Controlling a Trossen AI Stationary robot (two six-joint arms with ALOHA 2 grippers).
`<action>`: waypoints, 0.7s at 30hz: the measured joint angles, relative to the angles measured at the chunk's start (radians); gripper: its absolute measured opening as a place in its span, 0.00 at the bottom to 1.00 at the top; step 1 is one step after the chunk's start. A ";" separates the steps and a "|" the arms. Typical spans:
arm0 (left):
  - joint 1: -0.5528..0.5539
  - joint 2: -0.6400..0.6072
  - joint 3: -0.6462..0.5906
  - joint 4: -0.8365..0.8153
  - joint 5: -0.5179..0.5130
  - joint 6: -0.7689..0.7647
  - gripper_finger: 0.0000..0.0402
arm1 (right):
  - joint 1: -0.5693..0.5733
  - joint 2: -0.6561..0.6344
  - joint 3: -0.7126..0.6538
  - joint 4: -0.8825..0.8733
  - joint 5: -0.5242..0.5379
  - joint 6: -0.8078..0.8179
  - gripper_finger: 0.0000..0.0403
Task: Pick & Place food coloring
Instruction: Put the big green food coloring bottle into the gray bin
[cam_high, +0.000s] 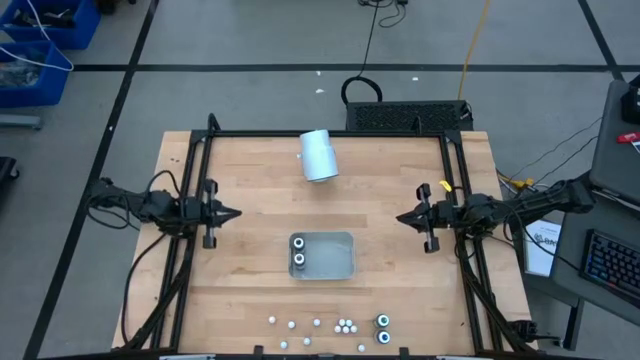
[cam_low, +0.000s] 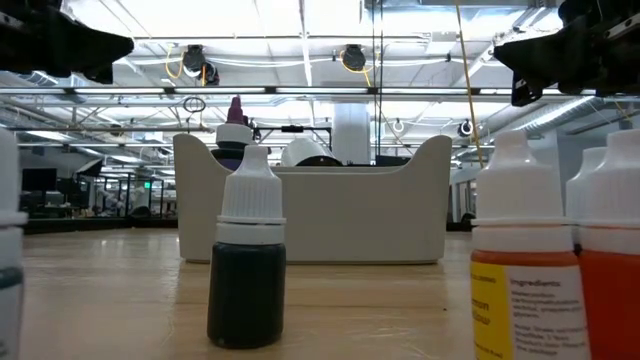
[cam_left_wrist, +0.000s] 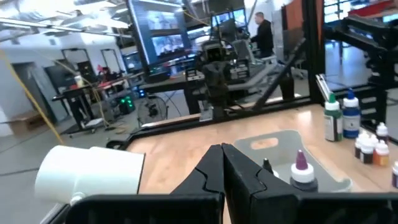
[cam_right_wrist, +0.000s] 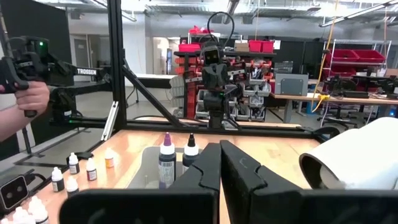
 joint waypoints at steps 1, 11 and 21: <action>0.000 -0.003 0.000 -0.013 0.007 0.008 0.00 | 0.000 0.002 0.000 0.002 0.000 0.000 0.00; 0.000 -0.009 -0.010 -0.011 0.024 -0.042 0.01 | 0.000 0.004 0.000 0.030 0.000 0.000 0.00; 0.000 -0.008 -0.103 0.099 -0.025 -0.011 0.04 | 0.001 0.056 0.044 0.022 0.058 -0.015 0.00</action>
